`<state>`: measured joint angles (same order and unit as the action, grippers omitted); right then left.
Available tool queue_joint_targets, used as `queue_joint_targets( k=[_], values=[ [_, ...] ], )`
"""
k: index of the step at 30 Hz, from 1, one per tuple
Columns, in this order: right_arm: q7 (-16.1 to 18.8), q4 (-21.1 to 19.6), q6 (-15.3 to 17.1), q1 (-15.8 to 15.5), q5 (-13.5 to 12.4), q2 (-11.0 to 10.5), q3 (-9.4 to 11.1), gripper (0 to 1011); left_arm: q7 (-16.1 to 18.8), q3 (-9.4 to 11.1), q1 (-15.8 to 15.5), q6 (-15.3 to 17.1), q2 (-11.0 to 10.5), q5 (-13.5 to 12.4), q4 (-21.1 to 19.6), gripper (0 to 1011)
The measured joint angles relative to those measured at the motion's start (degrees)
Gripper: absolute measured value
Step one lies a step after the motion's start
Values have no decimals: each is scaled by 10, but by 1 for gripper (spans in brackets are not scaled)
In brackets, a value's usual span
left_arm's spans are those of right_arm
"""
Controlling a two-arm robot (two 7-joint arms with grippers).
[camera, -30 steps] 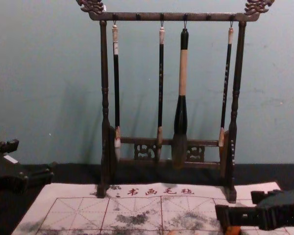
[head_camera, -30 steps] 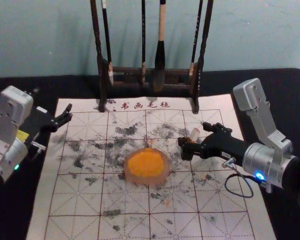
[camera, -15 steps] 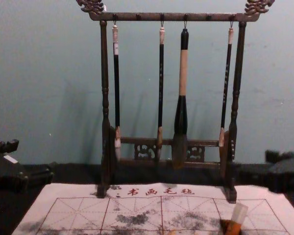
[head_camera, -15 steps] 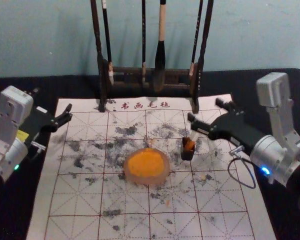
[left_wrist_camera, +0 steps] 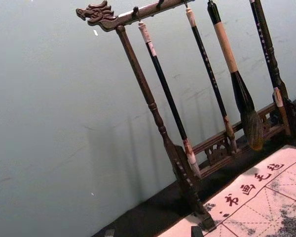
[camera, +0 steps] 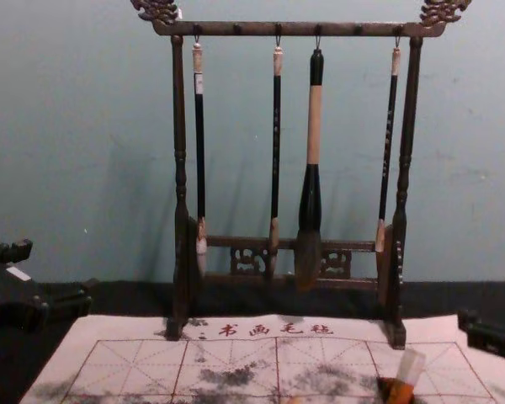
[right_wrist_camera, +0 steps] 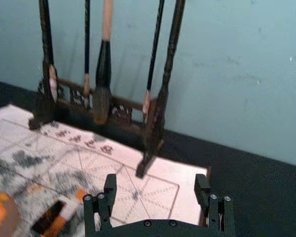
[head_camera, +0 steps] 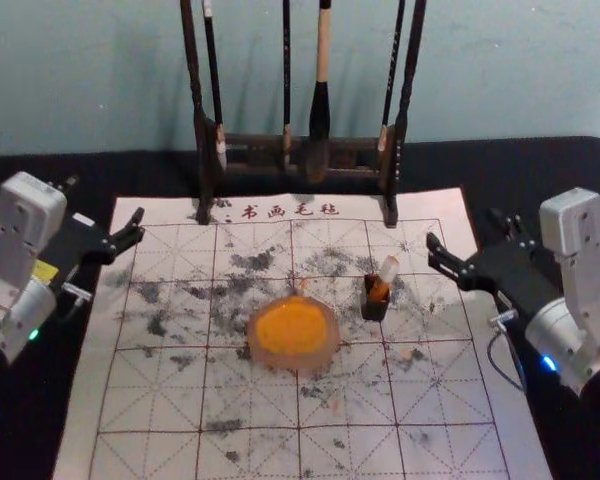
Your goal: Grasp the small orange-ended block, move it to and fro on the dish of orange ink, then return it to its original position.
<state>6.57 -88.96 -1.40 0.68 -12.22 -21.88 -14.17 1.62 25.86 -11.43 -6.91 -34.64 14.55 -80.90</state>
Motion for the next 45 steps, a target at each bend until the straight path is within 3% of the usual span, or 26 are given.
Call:
queue_joint_targets(
  k=[7, 45],
  values=[
    [-5, 25, 7, 0, 27, 7, 0, 1003, 0, 0, 0, 0, 0, 0, 0, 1001],
    [-5, 19, 4, 0, 21, 6, 0, 1003, 0, 0, 0, 0, 0, 0, 0, 1001]
  ],
)
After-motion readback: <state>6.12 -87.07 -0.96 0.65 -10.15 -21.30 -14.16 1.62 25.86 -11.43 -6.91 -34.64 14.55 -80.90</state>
